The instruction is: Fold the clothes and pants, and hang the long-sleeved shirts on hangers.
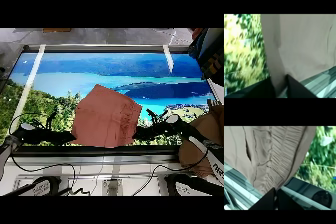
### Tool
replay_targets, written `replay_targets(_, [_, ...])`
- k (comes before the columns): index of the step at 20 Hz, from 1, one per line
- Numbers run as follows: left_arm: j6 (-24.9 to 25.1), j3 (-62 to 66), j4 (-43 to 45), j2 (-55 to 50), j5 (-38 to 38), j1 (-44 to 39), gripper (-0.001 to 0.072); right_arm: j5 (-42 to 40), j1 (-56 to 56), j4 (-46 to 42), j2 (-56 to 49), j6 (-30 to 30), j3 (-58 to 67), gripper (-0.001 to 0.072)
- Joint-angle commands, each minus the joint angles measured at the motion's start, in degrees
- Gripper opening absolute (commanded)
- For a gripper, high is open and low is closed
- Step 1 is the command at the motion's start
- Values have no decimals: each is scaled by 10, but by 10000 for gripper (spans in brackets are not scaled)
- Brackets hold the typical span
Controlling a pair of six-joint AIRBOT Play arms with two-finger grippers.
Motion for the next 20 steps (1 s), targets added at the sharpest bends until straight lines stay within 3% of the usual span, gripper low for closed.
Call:
replay_targets(1, [21, 2, -43, -24, 5, 0, 37, 11, 1, 0, 1, -1, 8, 17])
replay_targets(2, [24, 6, -43, -23, -5, 0, 6, 25, 1, 0, 1, -3, 19, 17])
replay_targets(7, [35, 83, -43, 32, -130, 0, 5, 119, 1, 0, 19, -46, 112, 16])
replay_targets(12, [-10, 232, -45, 215, -169, 0, 5, 127, 1, 0, 136, -45, 213, 16])
replay_targets(14, [-11, 285, -57, 302, -145, 0, 4, 117, 1, 4, 189, -33, 253, 16])
replay_targets(17, [-19, 320, -65, 440, -34, 0, 4, 104, 1, 54, 255, 33, 294, 17])
replay_targets(20, [-19, 320, -64, 557, 65, 0, 5, 103, 1, 130, 313, 60, 309, 17])
